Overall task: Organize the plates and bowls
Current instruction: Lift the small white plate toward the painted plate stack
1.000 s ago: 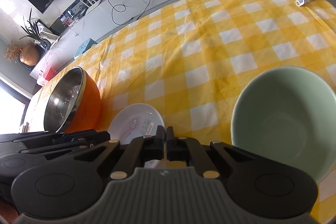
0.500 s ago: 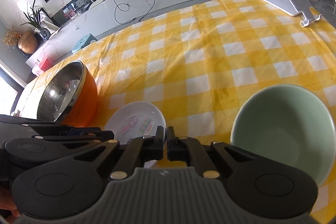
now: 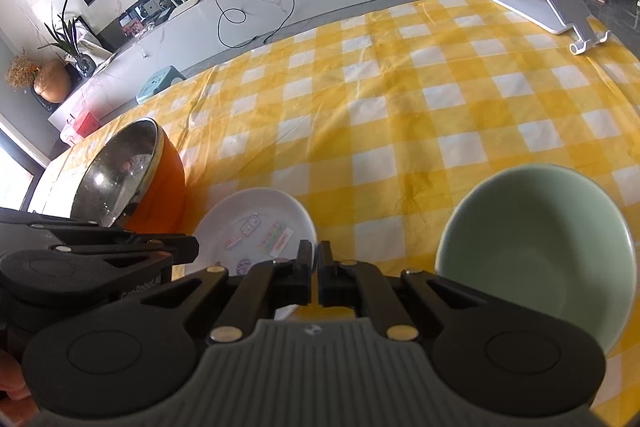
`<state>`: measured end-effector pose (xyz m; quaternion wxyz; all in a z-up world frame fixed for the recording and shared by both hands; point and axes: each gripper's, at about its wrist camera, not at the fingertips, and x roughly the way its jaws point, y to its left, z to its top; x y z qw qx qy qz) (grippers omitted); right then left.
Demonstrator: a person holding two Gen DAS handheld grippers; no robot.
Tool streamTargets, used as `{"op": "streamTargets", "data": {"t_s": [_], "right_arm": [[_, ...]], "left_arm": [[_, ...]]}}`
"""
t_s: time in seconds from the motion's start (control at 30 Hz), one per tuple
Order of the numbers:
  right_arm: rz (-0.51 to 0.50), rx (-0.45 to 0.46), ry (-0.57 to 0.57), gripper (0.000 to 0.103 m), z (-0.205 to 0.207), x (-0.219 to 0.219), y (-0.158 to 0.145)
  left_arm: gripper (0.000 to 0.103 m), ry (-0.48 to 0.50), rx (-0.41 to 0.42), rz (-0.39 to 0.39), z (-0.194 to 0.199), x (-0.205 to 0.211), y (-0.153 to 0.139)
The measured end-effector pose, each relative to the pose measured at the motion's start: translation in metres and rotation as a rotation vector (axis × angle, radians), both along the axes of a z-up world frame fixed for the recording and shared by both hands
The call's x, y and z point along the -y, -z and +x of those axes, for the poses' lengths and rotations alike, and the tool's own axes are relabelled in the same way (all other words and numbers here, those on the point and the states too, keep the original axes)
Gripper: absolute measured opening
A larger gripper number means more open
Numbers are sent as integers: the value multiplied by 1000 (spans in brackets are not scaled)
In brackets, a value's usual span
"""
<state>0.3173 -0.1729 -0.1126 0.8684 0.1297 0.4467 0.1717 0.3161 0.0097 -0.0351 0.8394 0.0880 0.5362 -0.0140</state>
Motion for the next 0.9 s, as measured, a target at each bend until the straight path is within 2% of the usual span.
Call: {"op": "streamTargets", "data": {"t_s": [0.2, 0.43, 0.6, 0.7, 0.9], "right_arm": [[53, -16, 28, 0, -9, 13, -4], [102, 8, 68, 0, -44, 34, -18], [145, 48, 134, 0, -89, 55, -24], [185, 41, 171, 0, -121, 68, -19], [166, 70, 180, 0, -172, 72, -18]], "left_arm": [[0, -21, 30, -67, -12, -2, -18], [0, -31, 82, -151, -47, 2, -39], [0, -10, 125, -213, -84, 12, -51], [0, 2, 142, -219, -109, 19, -52], [0, -3, 167, -231, -158, 22, -49]]}}
